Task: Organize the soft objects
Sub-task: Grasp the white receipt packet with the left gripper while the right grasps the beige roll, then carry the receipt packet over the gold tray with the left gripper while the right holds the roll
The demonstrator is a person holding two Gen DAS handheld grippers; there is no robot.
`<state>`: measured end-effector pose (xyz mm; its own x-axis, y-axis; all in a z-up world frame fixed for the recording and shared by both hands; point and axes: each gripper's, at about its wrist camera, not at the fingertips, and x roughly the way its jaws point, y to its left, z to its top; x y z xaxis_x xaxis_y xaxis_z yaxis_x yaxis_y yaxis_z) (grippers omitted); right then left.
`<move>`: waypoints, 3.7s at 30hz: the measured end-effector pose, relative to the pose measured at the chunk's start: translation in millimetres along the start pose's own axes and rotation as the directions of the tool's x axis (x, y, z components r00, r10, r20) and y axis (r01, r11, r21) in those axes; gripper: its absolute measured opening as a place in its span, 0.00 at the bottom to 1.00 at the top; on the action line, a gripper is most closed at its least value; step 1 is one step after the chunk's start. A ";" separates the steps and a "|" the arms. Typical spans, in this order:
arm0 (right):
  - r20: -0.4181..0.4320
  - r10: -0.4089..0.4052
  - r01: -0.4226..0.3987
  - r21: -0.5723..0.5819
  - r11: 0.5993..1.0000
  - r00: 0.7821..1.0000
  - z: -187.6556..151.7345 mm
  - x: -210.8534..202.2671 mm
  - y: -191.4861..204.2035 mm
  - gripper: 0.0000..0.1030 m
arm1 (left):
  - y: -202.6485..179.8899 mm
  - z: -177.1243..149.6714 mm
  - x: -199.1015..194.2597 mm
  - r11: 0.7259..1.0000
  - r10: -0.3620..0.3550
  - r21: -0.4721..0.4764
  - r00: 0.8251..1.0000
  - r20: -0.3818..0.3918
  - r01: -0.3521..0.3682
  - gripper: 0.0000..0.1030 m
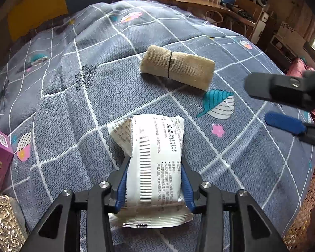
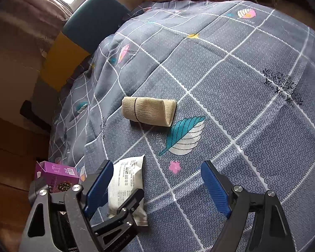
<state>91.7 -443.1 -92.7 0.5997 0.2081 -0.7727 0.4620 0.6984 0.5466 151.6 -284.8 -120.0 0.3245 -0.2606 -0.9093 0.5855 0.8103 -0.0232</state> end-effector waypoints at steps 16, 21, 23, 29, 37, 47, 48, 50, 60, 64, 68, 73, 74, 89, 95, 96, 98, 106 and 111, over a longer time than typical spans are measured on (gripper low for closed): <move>0.157 -0.314 0.345 -0.585 0.734 0.936 16.9 51.4 92.8 0.76 | 38.9 -58.5 -23.2 0.995 0.033 -0.100 0.992 0.120 -0.021 0.43; 0.155 -0.380 0.365 -0.731 0.577 0.912 29.5 100.3 112.5 0.79 | 38.7 -58.0 -21.3 0.994 0.028 -0.113 0.992 0.125 -0.014 0.43; 0.152 -0.412 0.379 -0.744 0.551 0.898 32.4 115.4 111.6 0.77 | 39.1 -58.9 -21.9 0.993 0.027 -0.118 0.991 0.129 -0.012 0.43; 0.095 -0.390 0.344 -0.684 0.644 0.916 35.1 114.7 99.0 0.36 | 38.9 -61.5 -21.4 0.991 0.032 -0.130 0.987 0.155 -0.012 0.43; 0.037 -0.359 0.319 -0.550 0.772 0.933 5.8 67.0 80.6 0.04 | 33.9 -66.2 -22.4 0.993 0.056 -0.117 0.982 0.180 -0.036 0.43; -0.044 -0.227 0.187 -0.425 0.886 0.973 0.0 66.0 47.4 0.09 | 29.9 -69.6 -24.6 0.992 0.070 -0.120 0.980 0.185 -0.048 0.43; -0.052 -0.220 0.179 -0.419 0.890 0.974 -0.1 66.2 46.4 0.09 | 29.7 -69.7 -24.6 0.992 0.069 -0.120 0.980 0.186 -0.048 0.43; -0.074 -0.205 0.158 -0.405 0.901 0.976 -0.4 66.9 45.5 0.32 | 29.0 -70.0 -24.8 0.992 0.070 -0.120 0.980 0.187 -0.048 0.43; 0.003 -0.265 0.229 -0.510 0.829 0.964 -12.7 72.4 57.4 0.11 | 26.5 -70.0 -26.0 0.992 0.091 -0.102 0.978 0.189 -0.072 0.43; -0.015 -0.297 0.246 -0.518 0.819 0.955 -12.0 80.4 53.8 0.08 | 29.3 -64.6 -29.4 0.990 0.089 -0.120 0.984 0.153 -0.071 0.40; -0.020 -0.291 0.240 -0.512 0.825 0.956 -9.3 81.7 51.0 0.08 | 35.3 -60.3 -34.2 0.989 0.089 -0.129 0.987 0.137 -0.071 0.40; -0.008 -0.297 0.249 -0.522 0.816 0.955 -9.2 82.9 52.8 0.08 | 41.8 -44.9 -66.4 0.989 0.087 -0.134 0.982 0.166 -0.065 0.40; 0.002 -0.305 0.259 -0.535 0.805 0.952 -11.2 82.8 54.5 0.08 | 43.2 -40.4 -74.8 0.989 0.082 -0.132 0.981 0.175 -0.059 0.40; 0.056 -0.333 0.300 -0.594 0.746 0.941 -14.8 82.5 61.1 0.08 | 231.4 21.8 -219.4 0.887 0.299 -0.431 0.916 0.266 -0.164 0.40; 0.074 -0.343 0.315 -0.609 0.728 0.937 -15.5 81.4 63.0 0.08 | 314.2 -63.7 -247.8 0.767 0.465 -0.584 0.857 0.221 -0.266 0.40; 0.080 -0.346 0.320 -0.614 0.722 0.935 -16.2 81.5 63.8 0.08 | 320.6 -81.7 -249.2 0.751 0.484 -0.597 0.850 0.208 -0.282 0.40; 0.092 -0.351 0.329 -0.622 0.711 0.932 -17.2 81.2 64.7 0.08 | 328.4 -113.0 -250.6 0.721 0.520 -0.619 0.834 0.187 -0.311 0.40; 0.124 -0.375 0.363 -0.638 0.679 0.919 -20.7 81.3 68.1 0.08 | 333.6 -226.6 -251.6 0.636 0.582 -0.685 0.804 0.123 -0.356 0.40; 0.146 -0.395 0.389 -0.647 0.655 0.907 -24.0 82.8 70.2 0.08 | 317.2 -263.2 -254.7 0.630 0.593 -0.687 0.795 0.125 -0.362 0.40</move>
<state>158.1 -360.4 -126.0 0.4569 -0.1870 -0.8696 0.1131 0.9819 -0.1517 59.2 176.7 -5.1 0.6983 0.2082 -0.6849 -0.2591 0.9654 0.0293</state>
